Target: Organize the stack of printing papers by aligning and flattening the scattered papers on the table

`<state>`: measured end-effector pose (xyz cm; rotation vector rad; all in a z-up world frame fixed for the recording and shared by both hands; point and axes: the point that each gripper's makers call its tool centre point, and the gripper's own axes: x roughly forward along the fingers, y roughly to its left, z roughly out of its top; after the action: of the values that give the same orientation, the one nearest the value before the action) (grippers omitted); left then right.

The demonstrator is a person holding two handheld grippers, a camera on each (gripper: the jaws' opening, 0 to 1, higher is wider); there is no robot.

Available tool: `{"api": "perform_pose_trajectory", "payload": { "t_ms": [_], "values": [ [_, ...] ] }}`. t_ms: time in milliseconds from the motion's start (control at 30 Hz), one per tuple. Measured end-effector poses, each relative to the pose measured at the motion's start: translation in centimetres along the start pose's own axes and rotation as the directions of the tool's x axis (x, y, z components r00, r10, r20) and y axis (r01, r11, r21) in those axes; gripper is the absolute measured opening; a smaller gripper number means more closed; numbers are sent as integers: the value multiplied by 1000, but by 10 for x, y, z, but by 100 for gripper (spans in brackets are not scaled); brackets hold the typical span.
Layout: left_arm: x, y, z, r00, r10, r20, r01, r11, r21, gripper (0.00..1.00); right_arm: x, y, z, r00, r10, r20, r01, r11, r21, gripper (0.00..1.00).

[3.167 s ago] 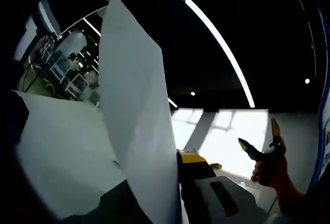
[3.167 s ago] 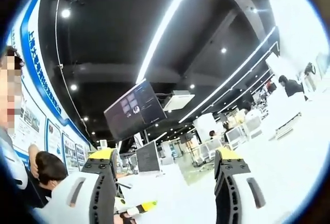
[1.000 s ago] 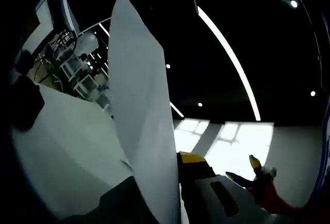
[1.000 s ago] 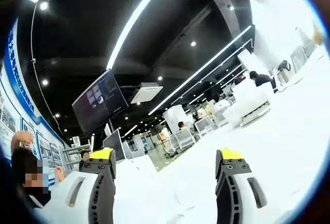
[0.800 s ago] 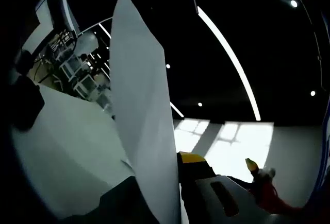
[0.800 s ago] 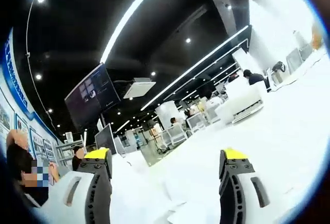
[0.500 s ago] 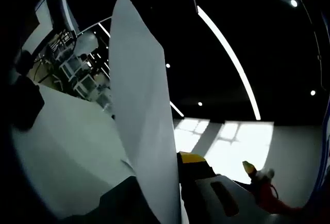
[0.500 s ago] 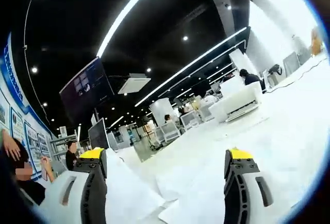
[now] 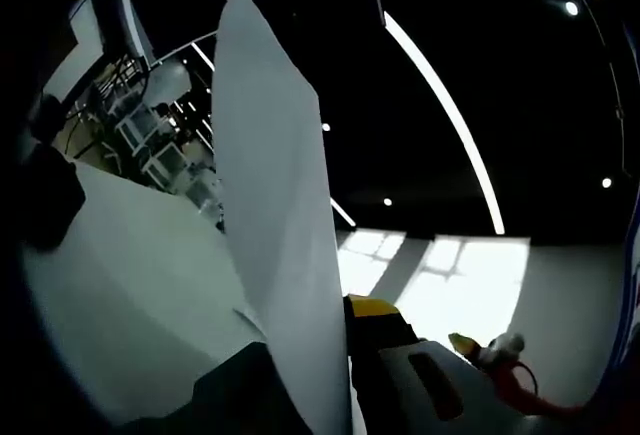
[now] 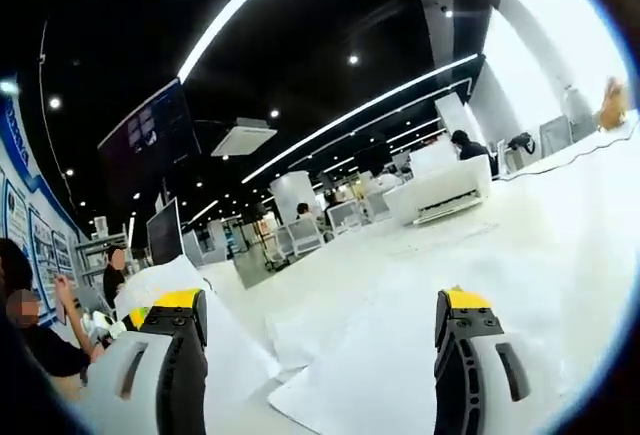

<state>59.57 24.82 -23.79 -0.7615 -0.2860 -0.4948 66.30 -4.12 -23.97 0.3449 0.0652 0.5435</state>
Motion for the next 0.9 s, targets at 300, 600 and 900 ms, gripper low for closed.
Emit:
{"api": "perform_pose_trajectory", "payload": {
  "t_ms": [300, 600, 900],
  "values": [
    [0, -1, 0, 1000, -3, 0, 3, 1000, 2, 6, 9, -10, -22, 998, -37, -42, 36, 998, -45, 90],
    [0, -1, 0, 1000, -2, 2, 2, 1000, 4, 6, 19, -6, -54, 992, -51, -113, 37, 992, -120, 89],
    [0, 0, 0, 1000, 0, 4, 0, 1000, 9, 6, 26, -1, -76, 980, -67, -188, 22, 972, -232, 86]
  ]
}}
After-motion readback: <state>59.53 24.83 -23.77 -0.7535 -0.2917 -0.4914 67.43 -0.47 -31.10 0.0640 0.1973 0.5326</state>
